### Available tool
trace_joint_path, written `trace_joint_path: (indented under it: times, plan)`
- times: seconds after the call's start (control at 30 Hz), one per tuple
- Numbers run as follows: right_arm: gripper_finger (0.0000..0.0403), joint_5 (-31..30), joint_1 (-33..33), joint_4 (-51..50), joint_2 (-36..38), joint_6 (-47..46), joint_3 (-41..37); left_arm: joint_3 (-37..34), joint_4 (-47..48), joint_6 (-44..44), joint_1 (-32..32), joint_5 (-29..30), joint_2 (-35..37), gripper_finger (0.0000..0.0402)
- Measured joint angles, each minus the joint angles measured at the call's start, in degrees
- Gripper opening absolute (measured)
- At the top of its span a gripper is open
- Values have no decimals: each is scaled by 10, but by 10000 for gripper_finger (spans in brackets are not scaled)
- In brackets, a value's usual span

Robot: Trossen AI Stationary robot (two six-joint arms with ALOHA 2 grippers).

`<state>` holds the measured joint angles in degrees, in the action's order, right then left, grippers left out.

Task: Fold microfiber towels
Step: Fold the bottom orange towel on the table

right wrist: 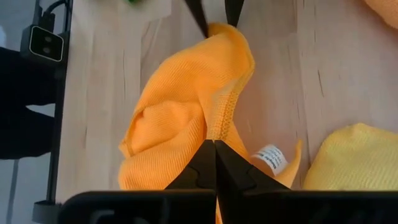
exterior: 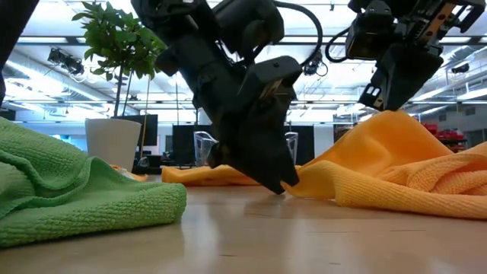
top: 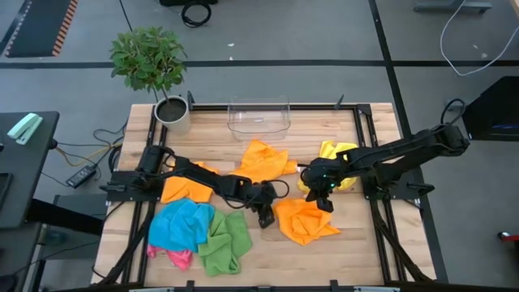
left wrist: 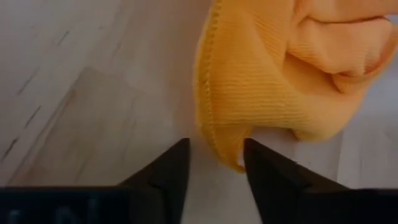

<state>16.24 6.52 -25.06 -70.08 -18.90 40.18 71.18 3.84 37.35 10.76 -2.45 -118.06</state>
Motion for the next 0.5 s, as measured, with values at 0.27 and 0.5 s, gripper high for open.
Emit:
trace_joint_path:
  times: [0.27,0.5]
  plan:
    - [0,-3,0,-2,0,4,0,4,34,-41,-12,-13,45,9]
    - [0,-30,0,-52,0,32,64,41,130,-155,-54,11,195,5]
